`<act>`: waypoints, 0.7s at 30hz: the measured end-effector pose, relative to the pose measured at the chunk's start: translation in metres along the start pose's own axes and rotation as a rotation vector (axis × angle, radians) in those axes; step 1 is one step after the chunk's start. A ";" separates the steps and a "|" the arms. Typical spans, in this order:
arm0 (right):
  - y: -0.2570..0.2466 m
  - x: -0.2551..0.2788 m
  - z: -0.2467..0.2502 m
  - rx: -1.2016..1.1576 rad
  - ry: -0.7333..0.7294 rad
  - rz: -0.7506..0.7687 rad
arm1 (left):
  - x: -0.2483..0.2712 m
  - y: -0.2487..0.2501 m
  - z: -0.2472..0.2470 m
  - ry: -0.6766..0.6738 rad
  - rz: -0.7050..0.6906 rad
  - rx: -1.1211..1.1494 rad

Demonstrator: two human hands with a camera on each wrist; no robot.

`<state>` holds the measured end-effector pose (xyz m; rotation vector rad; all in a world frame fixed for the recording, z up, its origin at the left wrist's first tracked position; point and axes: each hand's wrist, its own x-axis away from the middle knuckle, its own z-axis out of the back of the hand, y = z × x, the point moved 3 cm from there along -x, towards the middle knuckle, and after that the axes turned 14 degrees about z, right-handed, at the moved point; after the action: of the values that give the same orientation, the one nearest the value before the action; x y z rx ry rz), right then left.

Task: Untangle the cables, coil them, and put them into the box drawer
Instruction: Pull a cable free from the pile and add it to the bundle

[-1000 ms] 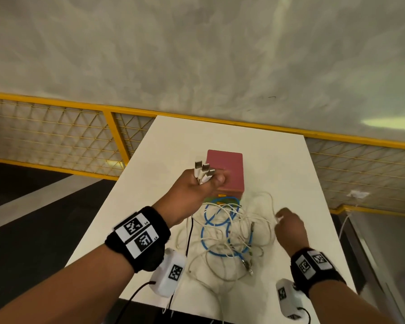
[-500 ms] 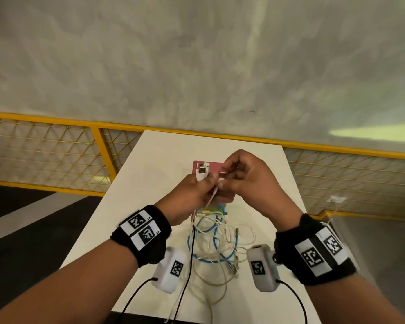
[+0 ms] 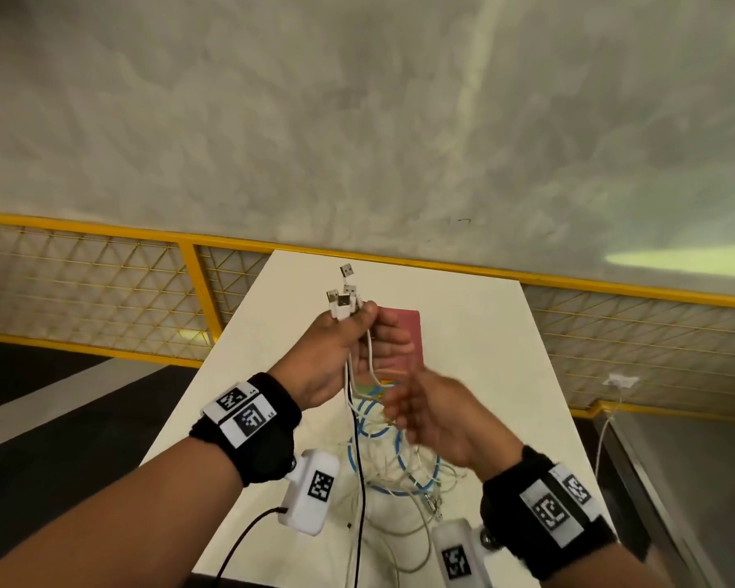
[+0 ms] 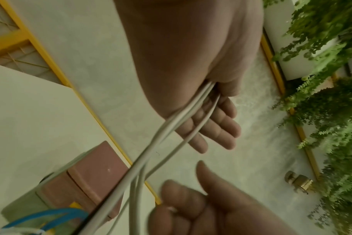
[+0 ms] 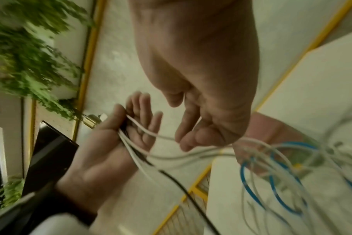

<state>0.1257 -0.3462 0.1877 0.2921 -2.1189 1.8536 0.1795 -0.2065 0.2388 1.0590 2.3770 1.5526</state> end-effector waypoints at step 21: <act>-0.001 -0.029 0.002 -0.498 0.161 -0.016 | 0.066 -0.062 0.083 0.520 0.300 -0.400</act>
<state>0.1524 -0.3499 0.1779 0.0402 -2.3564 1.2322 0.1365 -0.1180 0.1661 1.0493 2.0804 2.5447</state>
